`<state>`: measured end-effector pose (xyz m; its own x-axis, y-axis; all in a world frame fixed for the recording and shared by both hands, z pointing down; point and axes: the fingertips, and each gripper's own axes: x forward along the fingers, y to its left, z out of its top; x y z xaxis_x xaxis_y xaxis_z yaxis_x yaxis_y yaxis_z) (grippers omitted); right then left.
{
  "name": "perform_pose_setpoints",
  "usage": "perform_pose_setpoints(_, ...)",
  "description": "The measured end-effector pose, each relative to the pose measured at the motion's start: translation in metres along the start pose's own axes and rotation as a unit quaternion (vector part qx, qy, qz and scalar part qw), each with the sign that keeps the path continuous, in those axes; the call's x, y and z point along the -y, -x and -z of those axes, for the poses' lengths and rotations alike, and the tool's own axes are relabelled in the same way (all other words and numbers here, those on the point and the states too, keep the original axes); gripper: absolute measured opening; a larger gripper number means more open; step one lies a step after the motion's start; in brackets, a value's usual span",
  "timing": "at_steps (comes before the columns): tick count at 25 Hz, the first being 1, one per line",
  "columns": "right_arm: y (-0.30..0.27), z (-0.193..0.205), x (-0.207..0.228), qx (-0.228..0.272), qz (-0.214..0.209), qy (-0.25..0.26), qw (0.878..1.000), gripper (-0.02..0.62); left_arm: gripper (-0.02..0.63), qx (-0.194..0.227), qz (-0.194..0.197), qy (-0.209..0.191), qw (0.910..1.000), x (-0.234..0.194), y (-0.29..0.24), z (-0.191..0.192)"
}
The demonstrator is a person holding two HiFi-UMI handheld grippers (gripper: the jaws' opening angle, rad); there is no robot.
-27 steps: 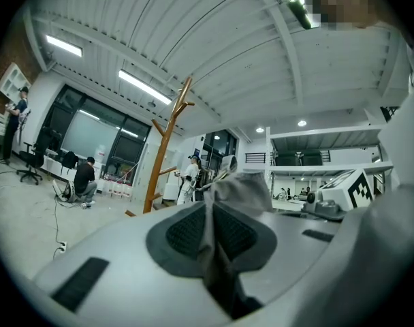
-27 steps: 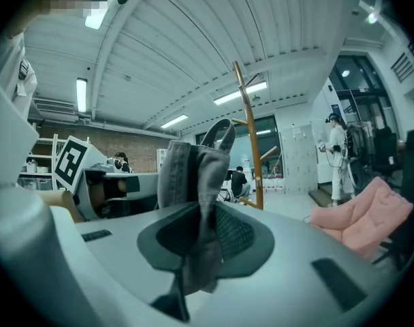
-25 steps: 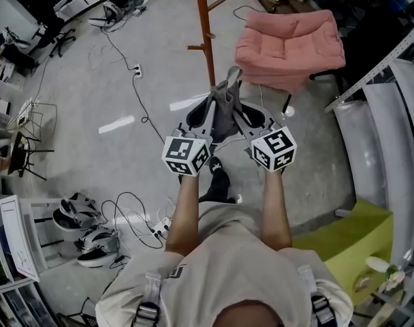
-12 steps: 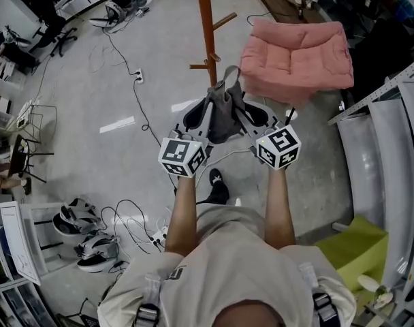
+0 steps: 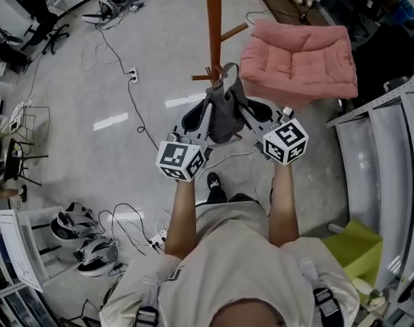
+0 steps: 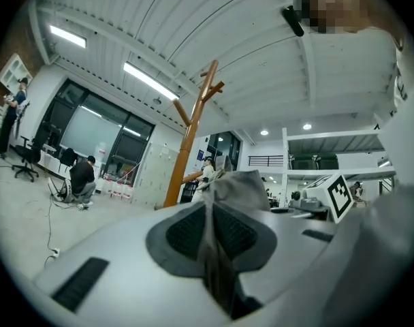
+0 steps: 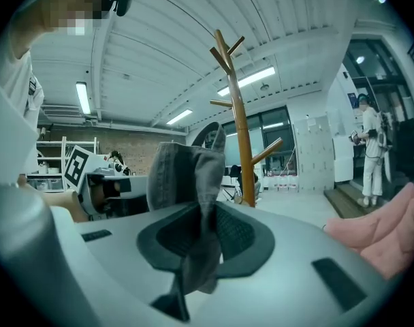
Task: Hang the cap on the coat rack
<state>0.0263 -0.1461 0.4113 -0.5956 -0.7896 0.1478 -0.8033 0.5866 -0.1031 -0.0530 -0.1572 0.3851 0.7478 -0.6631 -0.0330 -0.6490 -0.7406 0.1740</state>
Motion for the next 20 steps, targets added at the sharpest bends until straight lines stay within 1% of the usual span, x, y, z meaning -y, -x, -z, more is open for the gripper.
perform_pose_setpoints(5, -0.012, 0.005, 0.007, -0.01, -0.001, -0.002, 1.0, 0.061, 0.04, -0.005, -0.008, 0.014, 0.9999, -0.01, -0.003, 0.01)
perform_pose_setpoints(10, -0.018, 0.013, 0.009, -0.021, -0.01, 0.0, 1.0, 0.061, 0.04, -0.015, -0.015, 0.016, 0.9996, -0.017, -0.005, 0.02)
perform_pose_setpoints(14, -0.02, 0.014, 0.015, -0.016, -0.009, -0.007, 1.0, 0.061, 0.04, -0.011, -0.034, 0.02, 0.9992, -0.022, -0.01, 0.023)
perform_pose_setpoints(20, -0.028, 0.02, 0.037, -0.024, -0.035, 0.001, 0.999, 0.061, 0.04, -0.01, -0.061, 0.019, 0.9979, -0.026, -0.03, 0.032)
